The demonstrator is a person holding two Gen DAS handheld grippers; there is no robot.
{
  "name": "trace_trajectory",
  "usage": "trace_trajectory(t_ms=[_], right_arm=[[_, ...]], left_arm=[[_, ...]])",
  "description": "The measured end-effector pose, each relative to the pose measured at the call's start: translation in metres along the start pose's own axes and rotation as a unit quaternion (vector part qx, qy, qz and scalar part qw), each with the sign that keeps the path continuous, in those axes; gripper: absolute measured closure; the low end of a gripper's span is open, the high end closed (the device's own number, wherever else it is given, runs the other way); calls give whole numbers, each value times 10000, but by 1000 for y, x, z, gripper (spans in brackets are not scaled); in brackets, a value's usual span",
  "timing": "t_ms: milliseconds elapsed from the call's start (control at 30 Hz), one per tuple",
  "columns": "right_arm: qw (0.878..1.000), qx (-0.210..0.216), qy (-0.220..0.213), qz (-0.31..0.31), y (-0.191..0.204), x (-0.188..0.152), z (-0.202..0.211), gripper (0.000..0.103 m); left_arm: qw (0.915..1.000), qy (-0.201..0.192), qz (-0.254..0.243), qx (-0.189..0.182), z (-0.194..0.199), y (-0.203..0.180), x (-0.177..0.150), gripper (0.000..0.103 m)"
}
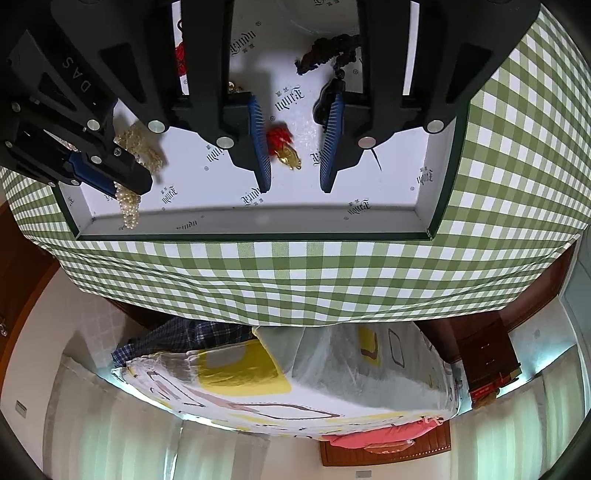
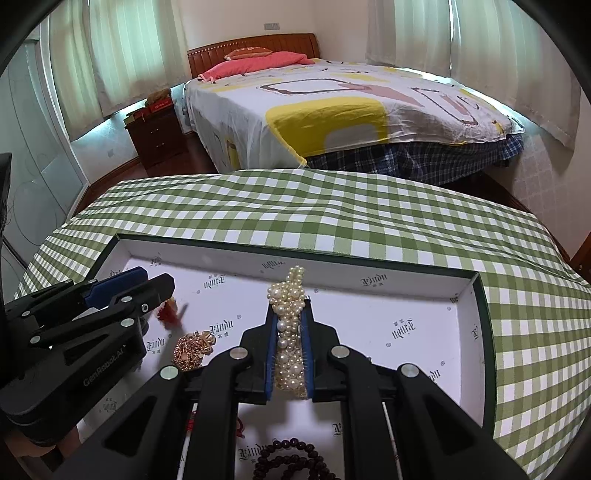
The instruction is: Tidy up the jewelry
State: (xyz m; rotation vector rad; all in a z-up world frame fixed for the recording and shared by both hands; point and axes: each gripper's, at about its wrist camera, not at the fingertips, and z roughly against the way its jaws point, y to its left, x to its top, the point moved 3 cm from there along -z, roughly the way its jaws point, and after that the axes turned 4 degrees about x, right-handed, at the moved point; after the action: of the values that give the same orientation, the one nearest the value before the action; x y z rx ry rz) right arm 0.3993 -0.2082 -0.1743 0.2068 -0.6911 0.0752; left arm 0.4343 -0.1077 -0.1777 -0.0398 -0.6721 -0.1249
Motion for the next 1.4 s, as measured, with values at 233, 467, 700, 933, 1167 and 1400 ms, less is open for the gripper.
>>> trace_trajectory(t_ms=[233, 467, 700, 933, 1167, 1400], right_arm=[[10000, 22, 29, 11, 0, 0, -1, 89], [10000, 27, 56, 14, 0, 0, -2, 77], [10000, 12, 17, 4, 0, -2, 0, 66], [10000, -15, -51, -54, -3, -1, 3, 57], [9995, -148, -246, -94, -6, -1, 12, 39], [9990, -285, -353, -51, -11, -2, 22, 24]], left_arm=[[10000, -33, 22, -14, 3, 1, 0, 64], [9999, -82, 56, -16, 5, 2, 0, 54], [9999, -73, 83, -21, 6, 4, -1, 47], [9999, -74, 152, -10, 7, 8, -1, 40], [9996, -183, 209, 109, 14, 18, 0, 28], [9990, -346, 64, 289, 23, 21, 3, 13]])
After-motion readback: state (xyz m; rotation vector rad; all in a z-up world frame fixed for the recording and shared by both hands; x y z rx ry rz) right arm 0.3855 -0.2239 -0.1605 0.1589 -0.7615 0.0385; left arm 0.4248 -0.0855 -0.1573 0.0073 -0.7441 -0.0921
